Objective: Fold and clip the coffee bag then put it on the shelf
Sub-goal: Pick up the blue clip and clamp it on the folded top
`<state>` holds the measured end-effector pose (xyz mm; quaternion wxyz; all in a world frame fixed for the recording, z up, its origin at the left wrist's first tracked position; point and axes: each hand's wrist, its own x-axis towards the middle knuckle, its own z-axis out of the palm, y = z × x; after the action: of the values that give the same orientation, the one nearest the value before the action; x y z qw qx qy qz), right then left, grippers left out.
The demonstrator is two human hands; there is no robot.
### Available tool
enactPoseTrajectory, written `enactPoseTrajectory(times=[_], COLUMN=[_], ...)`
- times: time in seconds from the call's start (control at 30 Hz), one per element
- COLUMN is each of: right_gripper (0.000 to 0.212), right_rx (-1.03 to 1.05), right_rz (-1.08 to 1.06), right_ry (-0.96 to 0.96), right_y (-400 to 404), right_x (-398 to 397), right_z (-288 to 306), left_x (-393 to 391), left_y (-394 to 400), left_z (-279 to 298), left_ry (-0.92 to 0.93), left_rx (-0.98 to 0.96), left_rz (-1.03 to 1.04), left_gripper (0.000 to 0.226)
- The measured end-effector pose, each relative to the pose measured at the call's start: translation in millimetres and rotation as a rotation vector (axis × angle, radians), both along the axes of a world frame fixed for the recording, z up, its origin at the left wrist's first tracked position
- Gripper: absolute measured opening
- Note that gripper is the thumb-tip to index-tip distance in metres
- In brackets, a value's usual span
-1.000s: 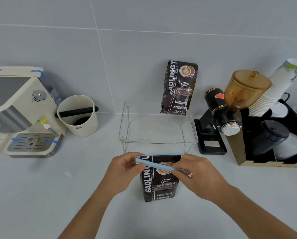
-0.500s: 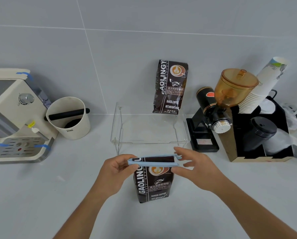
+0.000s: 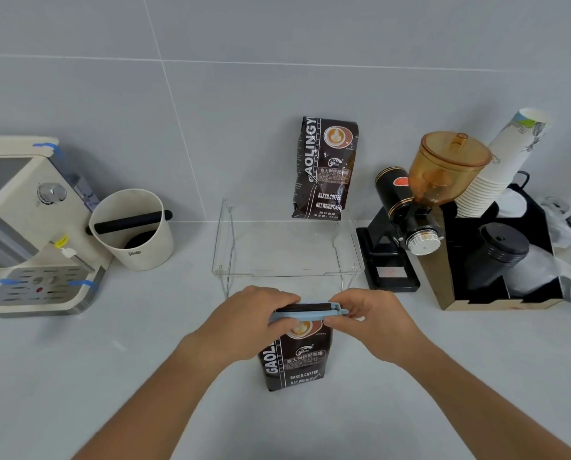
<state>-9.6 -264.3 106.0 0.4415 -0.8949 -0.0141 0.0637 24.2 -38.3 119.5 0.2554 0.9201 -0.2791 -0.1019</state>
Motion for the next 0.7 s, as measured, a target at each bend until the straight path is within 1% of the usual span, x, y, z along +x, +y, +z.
enactPoseTrajectory(times=[0.07,0.13,0.33,0.53,0.7], right_gripper=[0.014,0.013,0.012,0.017,0.016], right_rx=[-0.033,-0.046,-0.111,-0.188,-0.208], right_rz=[-0.004,-0.009,-0.038,-0.011,0.013], right_ry=[-0.010,-0.024,-0.053,-0.152,-0.227], right_y=[0,-1,0,3,5], right_x=[0,-1,-5,-9,-14], right_z=[0,0,-4,-8,-11], left_x=[1,2,4,8,6], left_y=[-5,-7,-7,-6,-5], left_z=[0,-1,-3,-1,-1], left_ry=[-0.040,-0.043,-0.039,-0.056,-0.054], left_rx=[0.032,0.046,0.049,0.079,0.091], left_rz=[-0.029,-0.035,-0.058,-0.096,-0.099], left_gripper=[0.025,0.020,0.026,0.018,0.018])
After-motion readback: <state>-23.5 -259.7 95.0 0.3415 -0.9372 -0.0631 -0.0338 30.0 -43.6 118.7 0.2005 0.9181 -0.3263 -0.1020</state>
